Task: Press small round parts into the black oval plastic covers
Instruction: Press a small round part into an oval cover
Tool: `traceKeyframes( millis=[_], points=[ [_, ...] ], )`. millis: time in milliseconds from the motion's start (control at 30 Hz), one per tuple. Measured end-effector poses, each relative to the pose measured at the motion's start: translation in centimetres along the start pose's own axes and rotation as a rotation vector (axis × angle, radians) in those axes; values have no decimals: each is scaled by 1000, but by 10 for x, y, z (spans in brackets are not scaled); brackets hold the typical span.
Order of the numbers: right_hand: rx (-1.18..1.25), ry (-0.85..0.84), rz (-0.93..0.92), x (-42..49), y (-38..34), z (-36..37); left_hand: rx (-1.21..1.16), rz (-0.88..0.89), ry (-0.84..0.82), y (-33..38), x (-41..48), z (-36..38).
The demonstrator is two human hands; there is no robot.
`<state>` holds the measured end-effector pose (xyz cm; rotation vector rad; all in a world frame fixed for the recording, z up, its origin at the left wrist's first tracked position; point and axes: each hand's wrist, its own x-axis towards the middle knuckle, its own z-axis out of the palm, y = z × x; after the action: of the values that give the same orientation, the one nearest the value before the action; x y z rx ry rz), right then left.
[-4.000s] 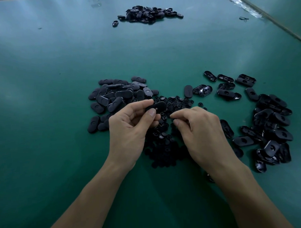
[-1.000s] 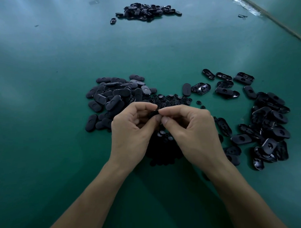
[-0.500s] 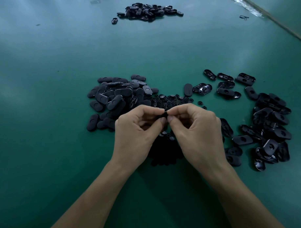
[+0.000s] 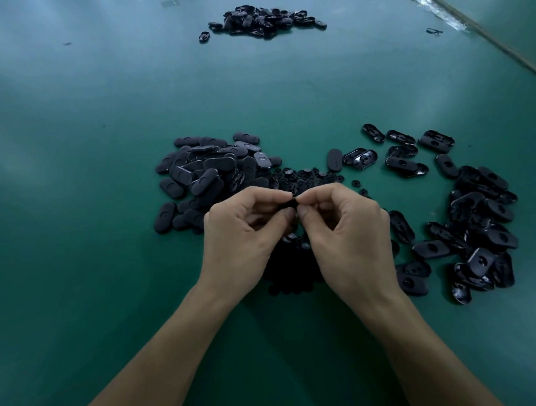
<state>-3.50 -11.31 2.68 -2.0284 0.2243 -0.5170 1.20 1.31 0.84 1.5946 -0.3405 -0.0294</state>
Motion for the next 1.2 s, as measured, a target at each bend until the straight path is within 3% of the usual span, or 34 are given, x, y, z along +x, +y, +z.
traceKeyframes(
  millis=[433,633,767,1200],
  points=[
    [103,-60,-1,4,3,-5,-131,-49,19,-3,1,-1],
    [256,73,74,10,7,-7,-266,-78,59,-2,2,-3],
    [315,77,113,10,7,-9,-289,-79,61,-1,2,-4],
    [169,-5,13,5,3,-4,-246,-33,28,-3,0,-2]
  ],
)
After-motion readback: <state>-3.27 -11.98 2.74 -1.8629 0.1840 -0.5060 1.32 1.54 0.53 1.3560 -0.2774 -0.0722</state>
